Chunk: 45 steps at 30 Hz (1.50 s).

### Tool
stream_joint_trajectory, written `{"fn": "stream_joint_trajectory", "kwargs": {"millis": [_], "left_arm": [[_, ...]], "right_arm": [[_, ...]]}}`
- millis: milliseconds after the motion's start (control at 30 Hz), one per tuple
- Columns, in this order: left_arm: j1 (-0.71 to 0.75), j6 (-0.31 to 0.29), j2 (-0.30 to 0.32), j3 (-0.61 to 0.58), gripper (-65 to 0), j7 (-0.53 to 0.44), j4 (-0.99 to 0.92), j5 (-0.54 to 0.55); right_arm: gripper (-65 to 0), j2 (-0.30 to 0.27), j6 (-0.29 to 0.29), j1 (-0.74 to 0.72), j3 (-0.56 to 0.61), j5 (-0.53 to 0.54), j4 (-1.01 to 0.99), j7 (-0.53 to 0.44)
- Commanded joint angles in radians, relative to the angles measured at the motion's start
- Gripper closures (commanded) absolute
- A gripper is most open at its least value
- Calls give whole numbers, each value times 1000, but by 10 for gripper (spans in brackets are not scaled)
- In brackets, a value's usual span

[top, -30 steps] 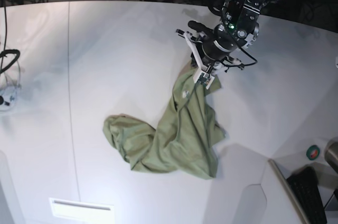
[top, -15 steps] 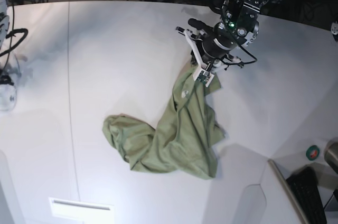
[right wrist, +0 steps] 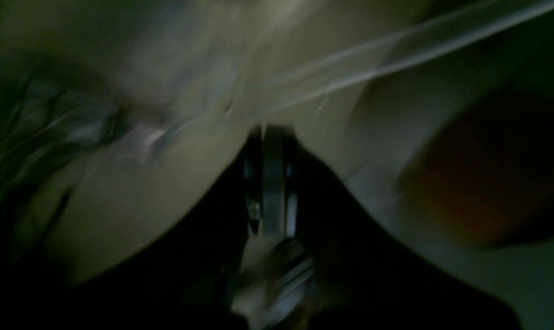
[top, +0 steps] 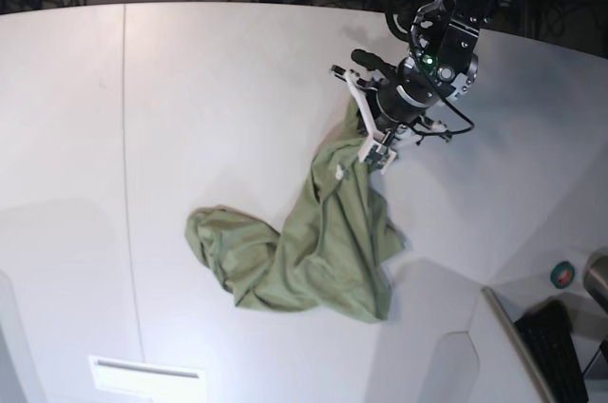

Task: Layout the t-shirt on the table in an organized manner, then fold the t-shirt properly
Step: 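Hold the shirt up with the left gripper while the right gripper regrasps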

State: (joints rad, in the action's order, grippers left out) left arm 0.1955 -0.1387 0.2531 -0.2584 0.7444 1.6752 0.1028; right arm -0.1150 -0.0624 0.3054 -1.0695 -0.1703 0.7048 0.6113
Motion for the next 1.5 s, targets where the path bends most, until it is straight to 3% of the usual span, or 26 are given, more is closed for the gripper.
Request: {"fn": "stream_joint_trajectory", "kwargs": {"millis": [0, 67, 167, 333, 700, 867, 1067, 1200, 1367, 1467], "left_arm": [[-18, 15, 19, 5, 0, -15, 13, -8], [-34, 15, 19, 9, 0, -15, 3, -10], [-67, 14, 21, 9, 0, -15, -30, -12], [-80, 14, 16, 5, 0, -16, -36, -7], [-34, 14, 13, 9, 0, -19, -20, -5], [-14, 14, 13, 11, 0, -21, -19, -5], [-11, 14, 12, 11, 0, -21, -17, -5], [-11, 14, 1, 11, 0, -21, -17, -5], [-11, 14, -8, 11, 0, -21, -17, -10], [-11, 14, -5, 12, 0, -21, -17, -10]], "right_arm": [[0, -35, -3, 13, -22, -16, 103, -40], [0, 38, -73, 53, -11, -16, 250, -3], [0, 108, -115, 56, -10, -19, 454, 68], [0, 137, -119, 34, 54, -19, 735, 117], [0, 174, -121, 56, 397, -19, 1246, 117], [0, 113, -121, -28, 568, -19, 1206, 115], [0, 85, -121, -160, 662, -19, 1110, 117], [0, 30, -130, -179, 771, -13, 1064, 109], [0, -9, -311, -193, 1006, -18, 1054, 94], [0, -10, -333, -257, 1104, -19, 991, 57]]}}
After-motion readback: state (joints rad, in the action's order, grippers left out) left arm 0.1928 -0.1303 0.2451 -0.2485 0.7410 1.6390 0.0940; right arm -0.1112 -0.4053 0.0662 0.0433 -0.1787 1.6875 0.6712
